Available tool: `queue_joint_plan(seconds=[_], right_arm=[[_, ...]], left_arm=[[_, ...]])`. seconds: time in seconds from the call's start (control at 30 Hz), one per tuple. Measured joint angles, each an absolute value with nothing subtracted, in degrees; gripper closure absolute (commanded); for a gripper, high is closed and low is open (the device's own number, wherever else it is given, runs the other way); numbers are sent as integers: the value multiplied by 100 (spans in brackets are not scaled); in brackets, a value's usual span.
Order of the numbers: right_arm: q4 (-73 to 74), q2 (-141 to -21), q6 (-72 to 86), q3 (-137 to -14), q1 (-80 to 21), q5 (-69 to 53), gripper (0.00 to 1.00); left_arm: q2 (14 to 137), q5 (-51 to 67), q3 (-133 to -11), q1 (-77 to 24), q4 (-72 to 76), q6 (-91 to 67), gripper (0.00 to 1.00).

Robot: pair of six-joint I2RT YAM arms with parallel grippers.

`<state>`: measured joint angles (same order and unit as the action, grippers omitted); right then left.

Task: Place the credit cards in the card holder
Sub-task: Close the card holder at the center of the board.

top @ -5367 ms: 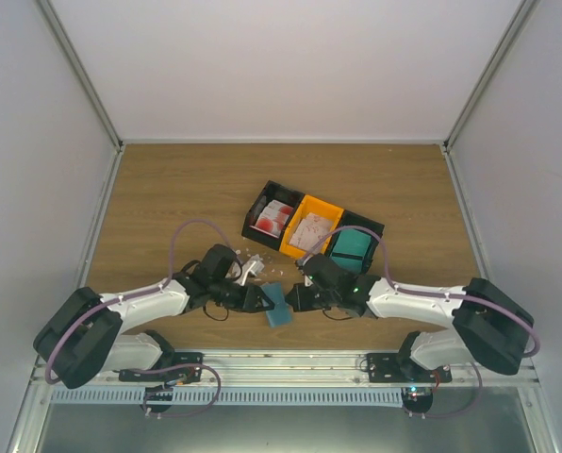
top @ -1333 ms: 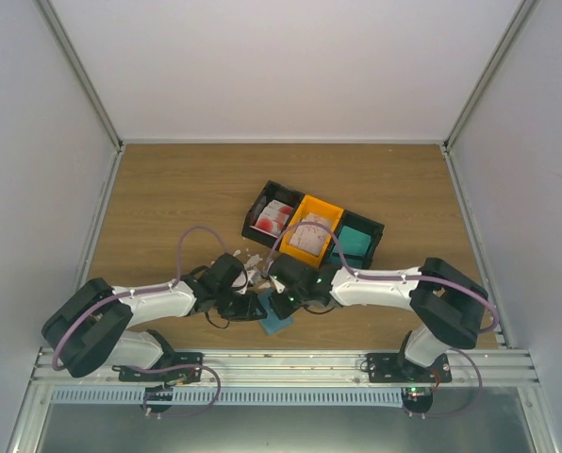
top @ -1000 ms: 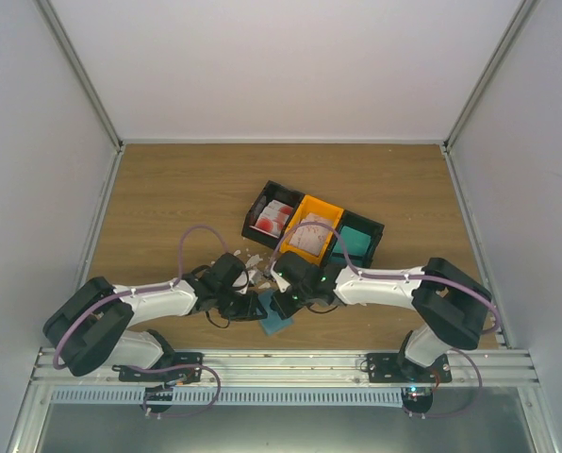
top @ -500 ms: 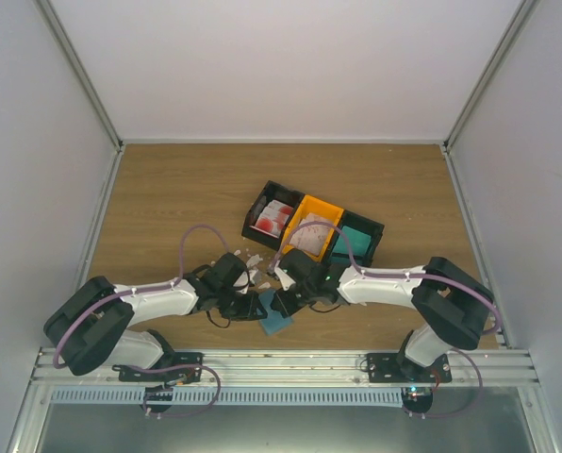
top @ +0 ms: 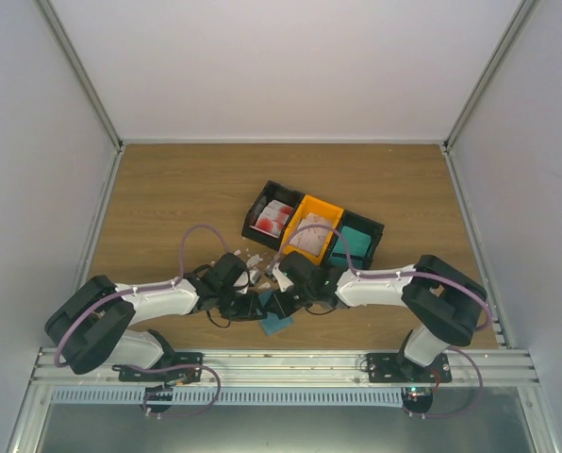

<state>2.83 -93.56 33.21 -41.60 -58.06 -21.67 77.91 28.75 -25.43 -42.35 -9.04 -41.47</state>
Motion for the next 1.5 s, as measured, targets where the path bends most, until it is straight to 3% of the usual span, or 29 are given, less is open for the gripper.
queue_joint_plan(seconds=[0.4,0.67,1.2,1.33,1.5], right_arm=[[-239,-9233,3660,-3857,-5824,-2097,99],[237,-9017,3795,-3942,-5846,-2213,84],[1391,-8125,3732,-4410,-5839,-1210,74],[1798,-8235,3688,-4458,-5839,-768,68],[2071,-8510,3577,-4617,-5878,-349,61]], left_arm=[[7808,2904,-2550,-4237,-906,-4156,100],[7762,2779,-2550,-4272,-683,-4154,99],[7787,2311,-2556,-4276,-51,-4141,95],[7797,2311,-2556,-4276,-45,-4143,89],[7795,2303,-2556,-4276,-47,-4141,71]])
